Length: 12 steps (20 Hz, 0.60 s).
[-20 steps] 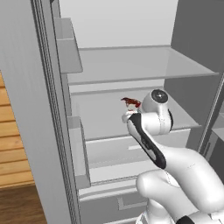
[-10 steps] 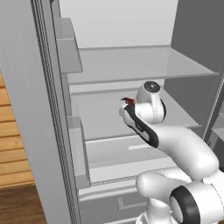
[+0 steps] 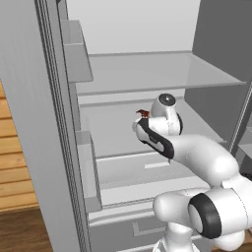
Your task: Take the strawberry from the fridge and place it on top of the pancake, located on the dining counter.
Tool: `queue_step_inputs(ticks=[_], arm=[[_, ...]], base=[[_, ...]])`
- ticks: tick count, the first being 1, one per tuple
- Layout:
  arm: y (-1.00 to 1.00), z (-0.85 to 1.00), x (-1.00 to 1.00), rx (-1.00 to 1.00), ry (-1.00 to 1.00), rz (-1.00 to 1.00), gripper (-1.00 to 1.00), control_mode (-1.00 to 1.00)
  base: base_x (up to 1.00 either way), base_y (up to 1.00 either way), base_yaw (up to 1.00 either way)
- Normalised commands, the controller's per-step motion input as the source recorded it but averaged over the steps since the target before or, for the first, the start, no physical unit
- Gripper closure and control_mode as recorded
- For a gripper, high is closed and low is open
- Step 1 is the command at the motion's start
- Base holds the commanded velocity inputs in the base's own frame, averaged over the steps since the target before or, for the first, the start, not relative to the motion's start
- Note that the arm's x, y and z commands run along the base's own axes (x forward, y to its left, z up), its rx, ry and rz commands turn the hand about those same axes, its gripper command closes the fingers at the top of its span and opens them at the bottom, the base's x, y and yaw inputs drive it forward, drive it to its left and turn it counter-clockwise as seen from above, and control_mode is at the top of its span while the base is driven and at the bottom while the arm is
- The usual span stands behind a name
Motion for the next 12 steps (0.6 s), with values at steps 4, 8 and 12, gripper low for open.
queue_step_inputs(ticks=[4,8,12], arm=[[0.00,0.02,0.16,0.00,0.01,0.00,-1.00,-1.00],[0.06,0.04,0.24,0.00,0.10,0.00,-1.00,-1.00],[0.05,0.00,0.39,0.00,0.10,0.00,-1.00,-1.00]], base=[[0.00,0.00,0.00],[0.00,0.00,0.00],[0.00,0.00,0.00]])
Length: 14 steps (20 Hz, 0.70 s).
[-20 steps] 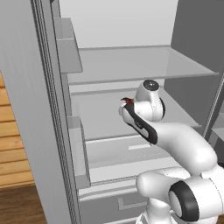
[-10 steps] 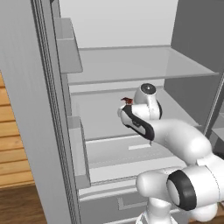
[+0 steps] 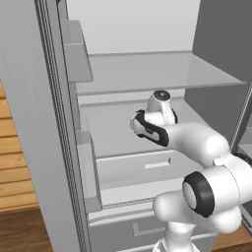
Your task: Take the strawberry from the fridge and place it on top of the pancake, located on the dining counter.
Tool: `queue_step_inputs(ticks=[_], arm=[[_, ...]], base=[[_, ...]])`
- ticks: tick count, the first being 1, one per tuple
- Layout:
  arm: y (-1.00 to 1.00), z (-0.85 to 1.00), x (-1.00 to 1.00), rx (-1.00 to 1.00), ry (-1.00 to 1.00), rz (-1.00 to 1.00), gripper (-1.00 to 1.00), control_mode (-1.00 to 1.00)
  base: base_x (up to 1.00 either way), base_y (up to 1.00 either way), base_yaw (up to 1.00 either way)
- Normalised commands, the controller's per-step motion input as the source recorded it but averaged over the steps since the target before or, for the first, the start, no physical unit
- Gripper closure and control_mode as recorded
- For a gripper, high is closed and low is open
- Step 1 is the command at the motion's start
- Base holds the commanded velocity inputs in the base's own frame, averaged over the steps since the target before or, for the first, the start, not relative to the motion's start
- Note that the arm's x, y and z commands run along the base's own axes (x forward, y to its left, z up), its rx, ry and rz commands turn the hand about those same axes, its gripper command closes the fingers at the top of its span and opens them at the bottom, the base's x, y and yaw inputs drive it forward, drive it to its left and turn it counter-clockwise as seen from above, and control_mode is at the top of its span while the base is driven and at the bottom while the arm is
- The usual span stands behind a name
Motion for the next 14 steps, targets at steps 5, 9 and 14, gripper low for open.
queue_step_inputs(ticks=[5,9,14], arm=[[0.12,-0.04,0.43,0.00,0.10,0.00,-1.00,-1.00],[0.05,-0.20,0.17,0.00,0.02,0.00,-1.00,-1.00],[0.00,-0.16,-0.14,0.00,0.01,0.00,-1.00,-1.00]], base=[[0.00,0.00,0.00],[0.00,0.00,0.00],[0.00,0.00,0.00]])
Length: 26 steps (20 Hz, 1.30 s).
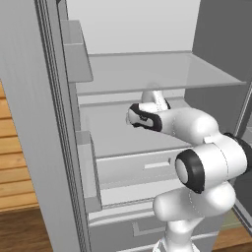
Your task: Take the strawberry from the fridge and place it on top of the pancake, located on the dining counter.
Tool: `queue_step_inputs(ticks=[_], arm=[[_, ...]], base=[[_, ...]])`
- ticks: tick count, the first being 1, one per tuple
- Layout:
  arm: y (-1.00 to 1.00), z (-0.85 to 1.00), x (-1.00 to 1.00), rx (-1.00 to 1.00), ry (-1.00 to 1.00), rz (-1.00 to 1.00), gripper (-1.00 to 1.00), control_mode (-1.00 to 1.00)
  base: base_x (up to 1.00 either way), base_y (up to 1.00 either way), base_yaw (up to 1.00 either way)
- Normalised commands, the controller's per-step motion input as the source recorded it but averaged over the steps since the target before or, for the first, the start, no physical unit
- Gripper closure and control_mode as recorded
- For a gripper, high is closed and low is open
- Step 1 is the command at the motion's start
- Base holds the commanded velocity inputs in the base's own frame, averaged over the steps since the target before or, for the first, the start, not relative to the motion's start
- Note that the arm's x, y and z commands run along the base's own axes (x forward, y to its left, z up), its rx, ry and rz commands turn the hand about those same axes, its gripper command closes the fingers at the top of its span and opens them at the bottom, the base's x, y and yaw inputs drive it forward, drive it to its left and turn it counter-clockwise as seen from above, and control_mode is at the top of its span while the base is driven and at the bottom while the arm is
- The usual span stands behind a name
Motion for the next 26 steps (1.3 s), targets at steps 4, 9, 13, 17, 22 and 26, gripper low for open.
queue_step_inputs(ticks=[4,9,13,17,22,26], arm=[[0.00,-0.13,-0.36,0.00,0.00,-0.02,-1.00,-1.00],[0.00,-0.08,-0.37,0.00,0.00,-0.02,-1.00,-1.00],[0.00,-0.04,-0.02,0.00,0.00,0.00,-1.00,-1.00],[0.00,0.00,0.06,0.00,-0.01,0.00,-1.00,-1.00],[0.00,-0.03,0.00,0.00,0.01,0.00,-1.00,-1.00],[0.00,-0.09,0.00,0.00,0.02,0.00,1.00,-1.00]], base=[[0.00,0.00,0.00],[0.00,0.00,0.00],[0.00,0.00,0.00],[0.00,0.00,0.00],[0.00,0.00,0.00],[0.00,0.00,0.00]])
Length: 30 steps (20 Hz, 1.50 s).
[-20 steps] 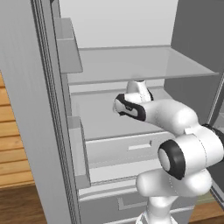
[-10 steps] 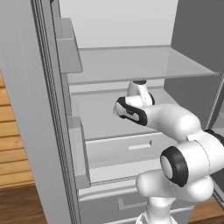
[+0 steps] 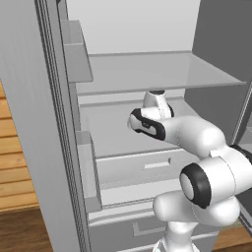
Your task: Take the strawberry from the fridge and place it on top of the pancake, located on the dining counter.
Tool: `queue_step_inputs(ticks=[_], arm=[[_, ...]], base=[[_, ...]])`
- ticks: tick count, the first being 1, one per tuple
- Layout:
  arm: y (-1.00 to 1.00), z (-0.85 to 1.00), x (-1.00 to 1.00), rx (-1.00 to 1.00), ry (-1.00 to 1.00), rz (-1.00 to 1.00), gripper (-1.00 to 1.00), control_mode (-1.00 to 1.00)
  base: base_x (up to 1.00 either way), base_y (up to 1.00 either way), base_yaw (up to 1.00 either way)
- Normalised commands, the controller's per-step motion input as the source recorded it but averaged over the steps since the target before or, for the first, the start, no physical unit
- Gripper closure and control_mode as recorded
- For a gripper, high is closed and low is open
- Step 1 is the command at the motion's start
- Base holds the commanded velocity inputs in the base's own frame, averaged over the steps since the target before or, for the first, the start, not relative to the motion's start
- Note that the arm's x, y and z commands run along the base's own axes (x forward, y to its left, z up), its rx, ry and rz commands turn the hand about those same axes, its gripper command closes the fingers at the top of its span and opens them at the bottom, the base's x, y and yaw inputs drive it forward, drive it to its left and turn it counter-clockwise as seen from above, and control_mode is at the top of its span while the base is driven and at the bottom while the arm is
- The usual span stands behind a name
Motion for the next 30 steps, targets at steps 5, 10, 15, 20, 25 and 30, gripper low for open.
queue_step_inputs(ticks=[5,10,15,20,25,30], arm=[[0.00,-0.06,-0.01,0.00,0.00,0.00,1.00,-1.00],[-0.01,-0.12,-0.37,0.01,-0.02,0.00,1.00,-1.00],[-0.01,-0.09,-0.71,0.00,-0.07,0.00,1.00,-1.00],[-0.09,0.24,-0.88,0.00,-0.02,0.00,1.00,-1.00],[-0.07,0.77,-0.68,0.00,0.00,0.00,1.00,-1.00],[-0.25,0.67,-0.78,0.00,0.02,0.00,1.00,-1.00]], base=[[0.00,0.00,0.00],[0.00,0.00,0.00],[0.00,0.00,0.00],[0.00,0.00,0.00],[0.00,0.00,0.00],[0.00,0.00,0.00]])
